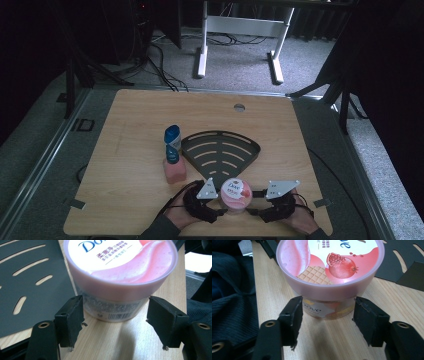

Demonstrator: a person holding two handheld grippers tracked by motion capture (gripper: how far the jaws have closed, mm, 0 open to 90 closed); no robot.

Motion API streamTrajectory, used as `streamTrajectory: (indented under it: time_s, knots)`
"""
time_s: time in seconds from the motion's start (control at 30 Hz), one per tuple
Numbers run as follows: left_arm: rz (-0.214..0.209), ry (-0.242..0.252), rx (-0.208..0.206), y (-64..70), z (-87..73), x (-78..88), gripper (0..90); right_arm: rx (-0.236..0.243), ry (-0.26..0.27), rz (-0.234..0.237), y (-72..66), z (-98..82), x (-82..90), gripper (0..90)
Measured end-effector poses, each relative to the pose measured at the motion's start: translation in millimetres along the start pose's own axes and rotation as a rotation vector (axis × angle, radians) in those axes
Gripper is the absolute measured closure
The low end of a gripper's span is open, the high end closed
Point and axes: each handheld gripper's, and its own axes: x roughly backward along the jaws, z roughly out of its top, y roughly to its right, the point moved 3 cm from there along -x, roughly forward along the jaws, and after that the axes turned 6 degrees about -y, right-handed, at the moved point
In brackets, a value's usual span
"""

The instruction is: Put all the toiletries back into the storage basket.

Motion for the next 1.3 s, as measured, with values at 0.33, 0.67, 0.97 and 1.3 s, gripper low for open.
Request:
streamTrajectory:
  time_s: [0.33, 0.67, 0.97, 1.3]
  knots:
    - [0.001, -0.008, -0.009, -0.5, 4.3, -5.7, 20.9, 0.031, -0.007, -0.026, -2.5, 3.1, -5.7, 27.8]
    - [0.004, 0.0, -0.024, 0.0, 9.4, -6.2, 17.1, 0.035, -0.005, -0.035, -3.2, 5.6, -8.5, 21.8]
    - [0.031, -0.008, -0.061, 1.6, 13.1, -5.0, 16.8, 0.056, 0.006, -0.057, -3.8, 8.7, -7.0, 19.8]
    - [0.034, -0.015, -0.058, 2.5, 14.1, -5.1, 16.9, 0.064, -0.007, -0.073, -5.3, 9.7, -7.1, 19.6]
